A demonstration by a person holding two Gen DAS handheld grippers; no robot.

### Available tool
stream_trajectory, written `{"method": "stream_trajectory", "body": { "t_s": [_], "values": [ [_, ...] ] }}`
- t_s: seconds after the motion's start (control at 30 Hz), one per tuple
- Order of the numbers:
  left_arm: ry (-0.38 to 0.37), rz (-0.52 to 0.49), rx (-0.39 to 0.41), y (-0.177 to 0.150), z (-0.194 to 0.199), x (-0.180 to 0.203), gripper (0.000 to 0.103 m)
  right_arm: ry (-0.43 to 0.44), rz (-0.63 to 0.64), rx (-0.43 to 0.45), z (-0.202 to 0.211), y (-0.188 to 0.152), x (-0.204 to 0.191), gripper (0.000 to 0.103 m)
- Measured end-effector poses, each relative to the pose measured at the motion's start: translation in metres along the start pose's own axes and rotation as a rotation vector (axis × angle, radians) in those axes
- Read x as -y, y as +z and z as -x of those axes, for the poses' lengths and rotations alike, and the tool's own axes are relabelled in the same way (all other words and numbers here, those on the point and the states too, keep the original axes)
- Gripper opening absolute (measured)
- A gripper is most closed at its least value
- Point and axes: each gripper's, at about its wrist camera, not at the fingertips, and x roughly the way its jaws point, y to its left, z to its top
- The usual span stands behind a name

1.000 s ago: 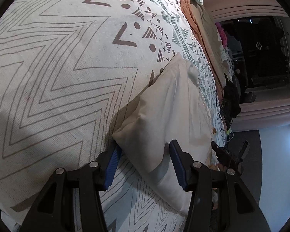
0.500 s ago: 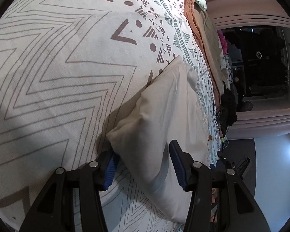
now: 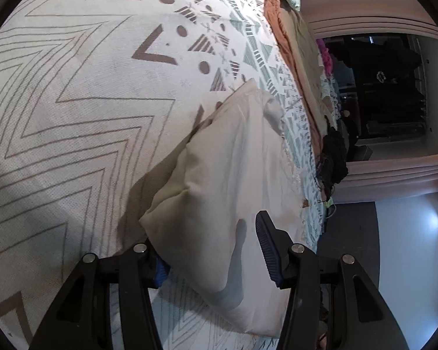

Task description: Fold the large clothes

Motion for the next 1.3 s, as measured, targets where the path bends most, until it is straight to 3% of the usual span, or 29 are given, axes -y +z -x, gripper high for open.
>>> {"method": "stream_trajectory", "body": {
  "t_s": [0.2,0.33,0.43,0.6,0.7,0.97,1.0,1.07,1.13,1.27,1.3],
  "values": [
    [-0.129,-0.102,0.002,0.001,0.013,0.036,0.052,0.048,-0.047,-0.022,0.038,-0.036,0.010,0.102],
    [-0.157,-0.181,-0.012,0.003,0.011,0.057,0.052,0.062,-0.057,-0.054,0.048,-0.056,0.009,0.091],
    [-0.093,-0.219,-0.035,0.005,0.003,0.064,0.052,0.052,-0.059,-0.097,0.047,-0.072,0.012,0.081],
    [0.056,-0.241,-0.088,0.005,-0.014,0.060,0.052,0.038,-0.080,-0.122,0.045,-0.084,0.016,0.077],
    [0.155,-0.189,-0.114,0.005,-0.019,0.045,0.052,0.036,-0.076,-0.119,0.047,-0.083,0.014,0.077],
    [0.168,-0.152,-0.072,0.003,-0.010,0.014,0.052,0.032,-0.089,-0.109,0.043,-0.088,0.008,0.076],
    [0.173,-0.161,-0.062,0.005,-0.011,0.013,0.052,0.028,-0.091,-0.103,0.045,-0.089,0.007,0.072],
    [0.178,-0.177,-0.058,0.007,-0.014,0.013,0.052,0.024,-0.097,-0.096,0.049,-0.090,0.007,0.054],
    [0.168,-0.189,-0.051,0.007,-0.015,0.012,0.052,0.028,-0.093,-0.099,0.050,-0.093,0.004,0.046],
    [0.171,-0.215,-0.043,0.007,-0.016,0.013,0.051,0.003,-0.029,-0.118,0.043,-0.100,-0.010,0.037],
    [0.180,-0.219,-0.040,0.007,-0.016,0.013,0.046,-0.008,-0.018,-0.130,0.037,-0.101,-0.012,0.036]
  ]
}}
